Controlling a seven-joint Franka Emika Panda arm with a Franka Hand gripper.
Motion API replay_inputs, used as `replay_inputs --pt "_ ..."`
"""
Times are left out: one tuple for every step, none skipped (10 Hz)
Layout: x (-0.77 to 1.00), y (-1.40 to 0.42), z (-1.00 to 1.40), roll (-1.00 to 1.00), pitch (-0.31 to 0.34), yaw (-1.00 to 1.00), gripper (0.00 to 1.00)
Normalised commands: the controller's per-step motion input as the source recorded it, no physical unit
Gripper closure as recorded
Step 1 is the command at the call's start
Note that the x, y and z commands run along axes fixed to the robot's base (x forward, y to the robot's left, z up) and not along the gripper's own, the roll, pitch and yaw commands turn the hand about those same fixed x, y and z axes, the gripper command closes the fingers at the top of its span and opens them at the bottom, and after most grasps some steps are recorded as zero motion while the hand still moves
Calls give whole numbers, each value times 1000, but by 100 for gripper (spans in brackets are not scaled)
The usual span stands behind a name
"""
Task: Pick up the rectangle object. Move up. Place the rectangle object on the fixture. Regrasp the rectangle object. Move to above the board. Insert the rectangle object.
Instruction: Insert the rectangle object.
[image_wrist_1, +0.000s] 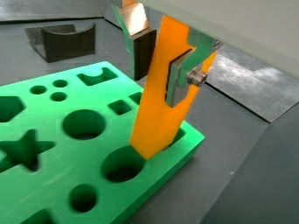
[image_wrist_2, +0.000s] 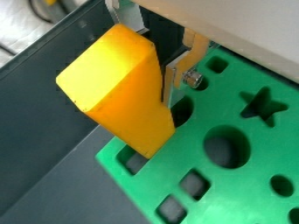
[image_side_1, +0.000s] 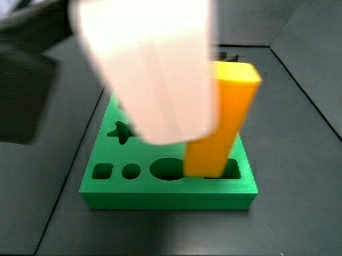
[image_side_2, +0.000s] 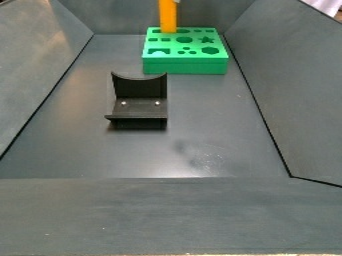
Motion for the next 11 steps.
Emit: replay_inputs --pt "143 -97 -131 53 -19 -74 100" --pt "477 -146 -171 19 -54 -89 100" --pt "783 0 -297 0 -150 0 100" --pt "540 0 -340 0 -239 11 100" --pt "83 0 -297 20 -226 63 100" --pt "166 0 -309 14 -216 149 100" --pt "254 0 -357 0 -291 291 100" --pt "0 0 -383 0 -397 226 100" --pt "-80 0 -243 0 -499 177 100" --pt "-57 0 -26 -19 -500 140 100" --pt "-11 0 0 0 -500 189 100"
